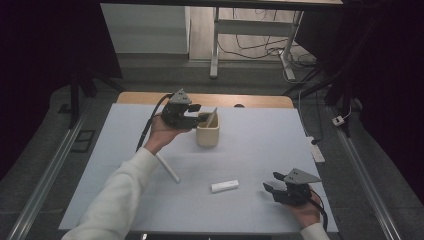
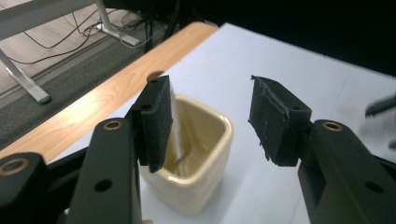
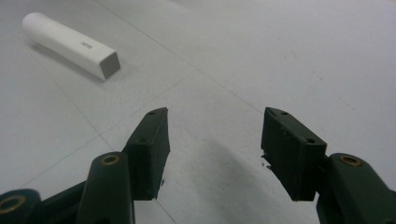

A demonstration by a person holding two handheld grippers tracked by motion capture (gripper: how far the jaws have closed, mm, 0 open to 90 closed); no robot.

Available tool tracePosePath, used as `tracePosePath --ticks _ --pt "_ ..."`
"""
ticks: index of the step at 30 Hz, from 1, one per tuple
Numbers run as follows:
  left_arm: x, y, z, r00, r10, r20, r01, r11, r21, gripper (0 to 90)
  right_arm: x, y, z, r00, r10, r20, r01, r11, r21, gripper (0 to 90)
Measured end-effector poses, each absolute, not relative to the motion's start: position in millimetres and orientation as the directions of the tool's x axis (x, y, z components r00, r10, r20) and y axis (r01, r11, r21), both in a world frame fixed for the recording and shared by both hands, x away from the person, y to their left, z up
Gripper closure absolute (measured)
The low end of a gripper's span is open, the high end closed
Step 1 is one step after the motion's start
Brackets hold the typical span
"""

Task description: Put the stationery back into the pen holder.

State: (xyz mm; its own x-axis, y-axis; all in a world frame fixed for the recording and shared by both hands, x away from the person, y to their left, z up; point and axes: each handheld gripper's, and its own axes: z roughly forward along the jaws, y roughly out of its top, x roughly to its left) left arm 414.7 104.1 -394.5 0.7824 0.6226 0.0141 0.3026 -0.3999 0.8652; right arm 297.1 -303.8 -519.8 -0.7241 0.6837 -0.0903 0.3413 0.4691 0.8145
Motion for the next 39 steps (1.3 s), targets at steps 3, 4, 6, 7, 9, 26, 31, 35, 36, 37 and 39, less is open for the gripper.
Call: tracePosePath --ticks 3,4,6,7,9,26,31,35,36,37,39 --pt "409 108 -394 0.789 0.614 0.026 0.301 -0.423 0.855 47.8 297 -304 -520 -0.724 0.684 -0.091 0.342 0.470 0.814 41.2" --pt "408 109 -395 0.791 0.611 0.026 0.303 -0.428 0.851 47.5 297 -304 -520 -0.724 0.684 -0.092 0.341 0.470 0.814 41.2" --pt "406 112 -395 0.794 0.607 0.027 0.308 -0.439 0.844 47.0 297 -304 -520 -0.721 0.686 -0.097 0.342 0.474 0.812 41.2" --pt "404 114 -396 0.795 0.605 0.030 0.307 -0.446 0.841 46.7 297 -303 -520 -0.721 0.686 -0.098 0.342 0.475 0.811 41.2" --pt "402 117 -397 0.799 0.600 0.034 0.309 -0.458 0.834 46.3 297 -303 -520 -0.721 0.686 -0.098 0.342 0.475 0.811 41.1" --pt "386 141 -405 0.826 0.560 0.065 0.311 -0.548 0.777 42.4 297 -303 -520 -0.726 0.681 -0.097 0.342 0.480 0.808 40.8" --pt "383 148 -407 0.841 0.535 0.078 0.306 -0.590 0.747 41.2 296 -304 -520 -0.726 0.680 -0.097 0.344 0.482 0.806 40.7" --pt "380 153 -409 0.857 0.507 0.088 0.301 -0.633 0.713 39.8 295 -305 -519 -0.726 0.681 -0.096 0.343 0.479 0.808 40.6" --pt "380 154 -410 0.863 0.496 0.091 0.300 -0.650 0.699 39.5 295 -304 -519 -0.727 0.681 -0.092 0.342 0.474 0.811 40.6" --pt "379 156 -411 0.868 0.488 0.095 0.299 -0.664 0.685 39.2 295 -304 -519 -0.726 0.681 -0.091 0.343 0.474 0.811 40.6" --pt "378 160 -412 0.874 0.476 0.095 0.300 -0.684 0.664 38.7 295 -304 -519 -0.729 0.679 -0.087 0.342 0.471 0.813 40.6"
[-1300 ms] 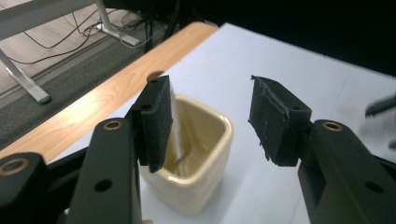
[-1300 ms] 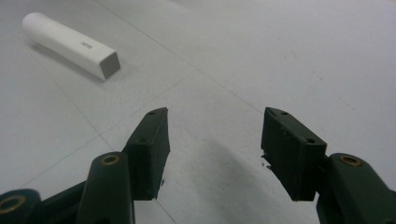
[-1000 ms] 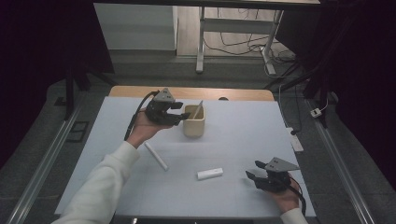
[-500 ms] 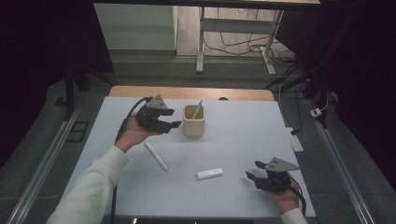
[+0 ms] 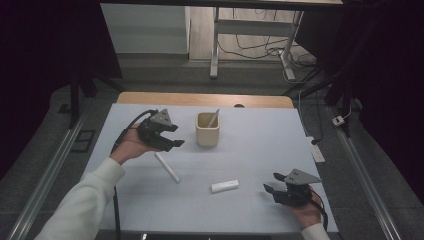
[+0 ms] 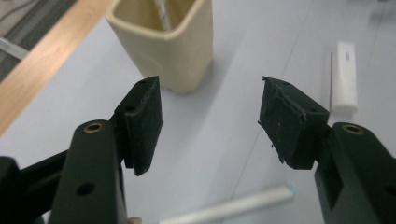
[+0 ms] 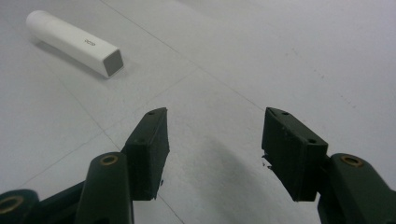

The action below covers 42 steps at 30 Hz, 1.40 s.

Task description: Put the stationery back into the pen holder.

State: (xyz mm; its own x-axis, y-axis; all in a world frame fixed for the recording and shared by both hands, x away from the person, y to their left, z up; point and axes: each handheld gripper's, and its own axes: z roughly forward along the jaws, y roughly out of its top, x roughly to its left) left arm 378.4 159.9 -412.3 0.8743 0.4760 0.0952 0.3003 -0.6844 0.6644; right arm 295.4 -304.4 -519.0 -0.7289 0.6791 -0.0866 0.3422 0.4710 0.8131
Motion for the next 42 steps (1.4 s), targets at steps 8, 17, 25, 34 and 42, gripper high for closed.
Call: tracePosePath --ticks 8,17,25,34,42 --pt "370 169 -413 0.902 0.414 0.119 0.247 -0.723 0.645 35.8 296 -304 -520 -0.727 0.680 -0.091 0.352 0.484 0.801 40.0" --pt "366 174 -421 0.921 0.365 0.135 0.228 -0.789 0.571 32.9 295 -304 -519 -0.728 0.680 -0.085 0.356 0.481 0.801 39.9" --pt "369 178 -436 0.939 0.323 0.119 0.222 -0.831 0.510 32.4 296 -303 -520 -0.732 0.676 -0.078 0.358 0.479 0.801 39.9" --pt "375 178 -456 0.950 0.297 0.091 0.220 -0.851 0.477 33.1 296 -303 -521 -0.734 0.675 -0.077 0.360 0.482 0.799 39.9" --pt "378 171 -470 0.963 0.260 0.072 0.200 -0.867 0.457 33.3 296 -303 -521 -0.735 0.673 -0.080 0.360 0.487 0.796 40.0"
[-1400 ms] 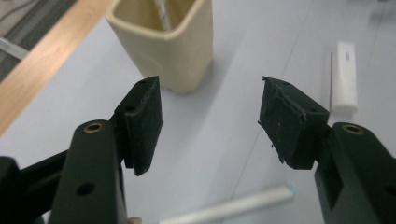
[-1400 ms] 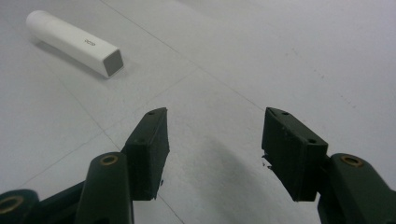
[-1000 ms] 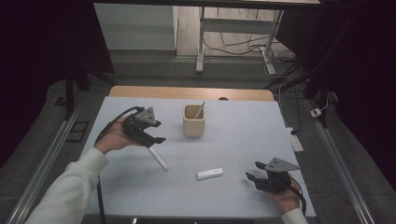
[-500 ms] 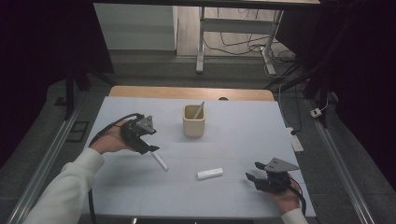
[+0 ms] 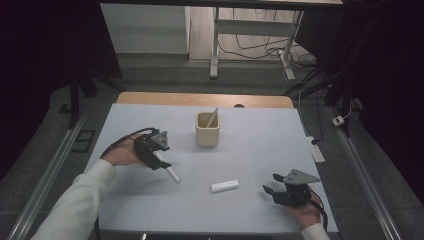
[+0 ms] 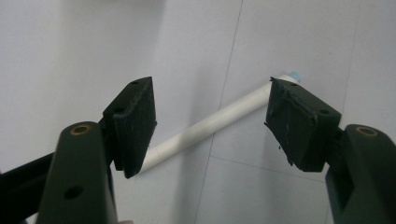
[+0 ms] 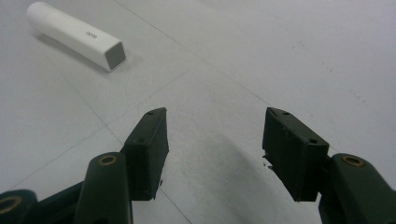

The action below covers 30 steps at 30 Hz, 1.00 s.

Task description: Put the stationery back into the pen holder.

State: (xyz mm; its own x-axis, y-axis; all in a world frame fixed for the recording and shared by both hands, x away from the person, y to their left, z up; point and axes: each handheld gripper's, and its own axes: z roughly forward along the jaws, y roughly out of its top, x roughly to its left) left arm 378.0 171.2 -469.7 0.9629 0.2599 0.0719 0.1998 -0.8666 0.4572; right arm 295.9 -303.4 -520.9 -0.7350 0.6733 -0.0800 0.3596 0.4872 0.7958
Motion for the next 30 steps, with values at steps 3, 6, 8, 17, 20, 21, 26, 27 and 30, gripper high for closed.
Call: tracePosePath --ticks 3,6,8,17,20,21,26,27,30 --pt "379 168 -474 0.967 0.245 0.064 0.192 -0.875 0.444 33.5 296 -303 -521 -0.736 0.672 -0.080 0.360 0.489 0.794 40.0" --pt "379 164 -479 0.971 0.230 0.062 0.183 -0.887 0.424 33.5 296 -303 -521 -0.736 0.672 -0.080 0.361 0.490 0.794 40.0" --pt "380 162 -482 0.974 0.220 0.058 0.178 -0.894 0.412 33.5 296 -304 -521 -0.735 0.673 -0.081 0.360 0.489 0.795 40.0" --pt "380 156 -492 0.988 0.151 0.034 0.129 -0.925 0.358 36.7 297 -303 -522 -0.738 0.670 -0.079 0.360 0.490 0.794 40.0" --pt "380 154 -495 0.991 0.133 0.031 0.114 -0.933 0.340 38.7 297 -303 -522 -0.738 0.670 -0.079 0.360 0.490 0.794 40.0" --pt "380 153 -496 0.991 0.129 0.033 0.110 -0.936 0.334 39.0 297 -303 -522 -0.739 0.670 -0.079 0.360 0.490 0.794 40.0" --pt "379 149 -500 0.994 0.100 0.040 0.083 -0.947 0.310 39.8 297 -303 -522 -0.739 0.669 -0.078 0.360 0.490 0.794 40.0" --pt "379 149 -500 0.994 0.097 0.041 0.080 -0.948 0.307 40.3 297 -303 -522 -0.739 0.669 -0.078 0.360 0.490 0.794 40.0" --pt "379 147 -502 0.995 0.086 0.048 0.068 -0.953 0.294 41.4 297 -303 -522 -0.739 0.669 -0.081 0.360 0.493 0.792 40.0"
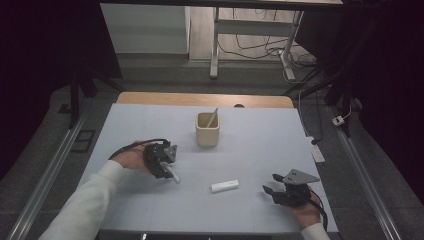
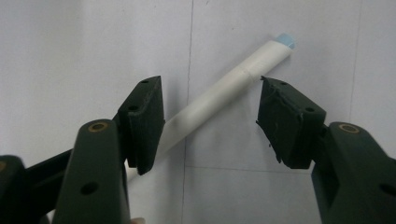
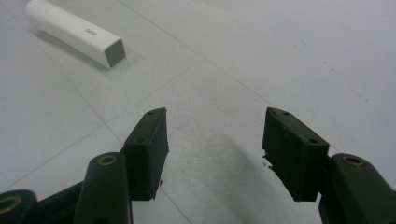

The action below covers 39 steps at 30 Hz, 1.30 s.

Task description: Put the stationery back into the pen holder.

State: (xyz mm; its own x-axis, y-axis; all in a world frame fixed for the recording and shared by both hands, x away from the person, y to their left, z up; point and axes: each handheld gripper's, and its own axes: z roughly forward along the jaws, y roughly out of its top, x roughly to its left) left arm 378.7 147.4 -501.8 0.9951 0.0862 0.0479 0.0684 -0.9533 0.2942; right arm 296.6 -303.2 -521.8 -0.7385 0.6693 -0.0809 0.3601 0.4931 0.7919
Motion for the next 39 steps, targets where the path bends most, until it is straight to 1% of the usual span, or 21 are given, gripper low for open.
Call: tracePosePath --ticks 11,15,19,23,28,36,39 --pt "379.7 145.6 -506.0 0.996 0.043 0.077 0.023 -0.969 0.245 49.0 296.2 -303.4 -521.1 -0.738 0.669 -0.083 0.356 0.492 0.794 40.1" --pt "382.4 145.5 -506.6 0.999 0.003 0.047 -0.009 -0.970 0.243 56.1 296.2 -303.4 -521.0 -0.738 0.670 -0.084 0.356 0.491 0.795 40.1" --pt "382.5 144.3 -506.2 0.999 -0.042 0.025 -0.047 -0.970 0.238 67.5 296.0 -303.4 -520.9 -0.739 0.668 -0.085 0.353 0.492 0.796 40.1" --pt "382.6 144.7 -506.1 0.998 -0.056 0.020 -0.059 -0.969 0.240 77.5 296.0 -303.5 -520.7 -0.739 0.668 -0.085 0.352 0.491 0.797 40.2" --pt "382.1 144.2 -506.0 0.998 -0.061 0.025 -0.065 -0.969 0.238 78.0 295.8 -303.8 -520.3 -0.738 0.669 -0.089 0.352 0.494 0.795 40.2" --pt "378.3 140.2 -503.7 0.998 -0.041 0.047 -0.050 -0.977 0.206 78.2 296.1 -303.8 -520.7 -0.737 0.670 -0.088 0.353 0.493 0.795 40.1" --pt "377.5 141.0 -500.1 0.998 -0.022 0.055 -0.033 -0.977 0.211 78.2 296.3 -304.0 -520.9 -0.737 0.671 -0.088 0.353 0.492 0.795 40.2"
